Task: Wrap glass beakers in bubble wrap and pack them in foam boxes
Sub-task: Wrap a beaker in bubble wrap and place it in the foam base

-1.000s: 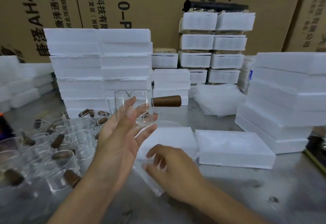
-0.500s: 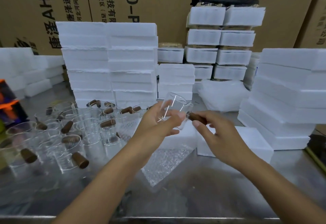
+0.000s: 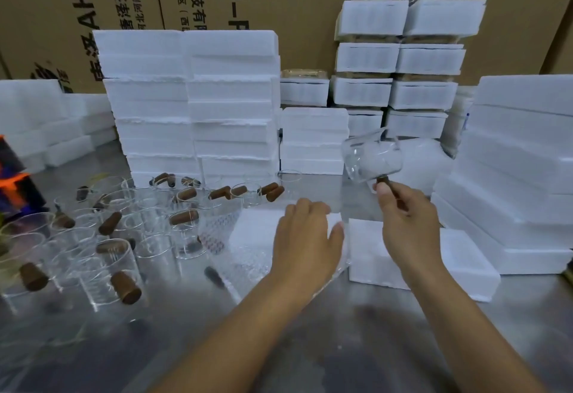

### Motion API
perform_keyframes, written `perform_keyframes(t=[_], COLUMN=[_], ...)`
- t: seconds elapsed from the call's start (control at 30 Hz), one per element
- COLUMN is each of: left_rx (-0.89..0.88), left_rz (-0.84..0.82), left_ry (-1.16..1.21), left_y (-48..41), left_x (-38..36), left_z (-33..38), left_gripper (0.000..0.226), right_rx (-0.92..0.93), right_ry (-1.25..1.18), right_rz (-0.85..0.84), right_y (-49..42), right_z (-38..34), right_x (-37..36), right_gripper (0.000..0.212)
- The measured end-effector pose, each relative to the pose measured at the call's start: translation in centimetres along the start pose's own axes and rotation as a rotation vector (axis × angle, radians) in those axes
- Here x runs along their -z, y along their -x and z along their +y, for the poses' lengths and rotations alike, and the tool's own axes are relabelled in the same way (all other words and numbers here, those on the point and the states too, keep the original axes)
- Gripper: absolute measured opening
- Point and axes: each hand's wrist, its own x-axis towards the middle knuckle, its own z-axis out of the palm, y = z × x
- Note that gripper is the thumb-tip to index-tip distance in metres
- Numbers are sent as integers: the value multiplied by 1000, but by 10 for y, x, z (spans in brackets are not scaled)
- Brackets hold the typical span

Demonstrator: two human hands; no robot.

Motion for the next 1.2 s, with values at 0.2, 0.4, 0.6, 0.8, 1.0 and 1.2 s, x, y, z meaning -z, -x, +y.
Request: perform_keyframes(t=[0.2, 0.4, 0.6, 0.8, 1.0, 1.2], left_rx=[144, 175, 172, 104, 88, 73], left_rz=[-38, -113, -136, -163, -102, 3], left_ry=[-203, -49, -2, 51, 307, 543], left_y=[-12, -17, -18, -24, -20, -5], left_x=[-11, -5, -9, -6, 14, 30], left_z=[-14, -16, -13, -12, -20, -23], left_gripper=[40, 33, 38, 12, 19, 17], right_rx=[50, 54, 38, 65, 37, 20], right_ry=[48, 31, 31, 74, 4, 4], right_rz=[-4, 10, 13, 23, -2, -110], right_y=[5, 11, 13, 13, 11, 11], right_z=[6, 4, 5, 5, 3, -1], right_x=[0, 1, 0, 0, 3, 8], right_gripper=[13, 18, 14, 9, 12, 19])
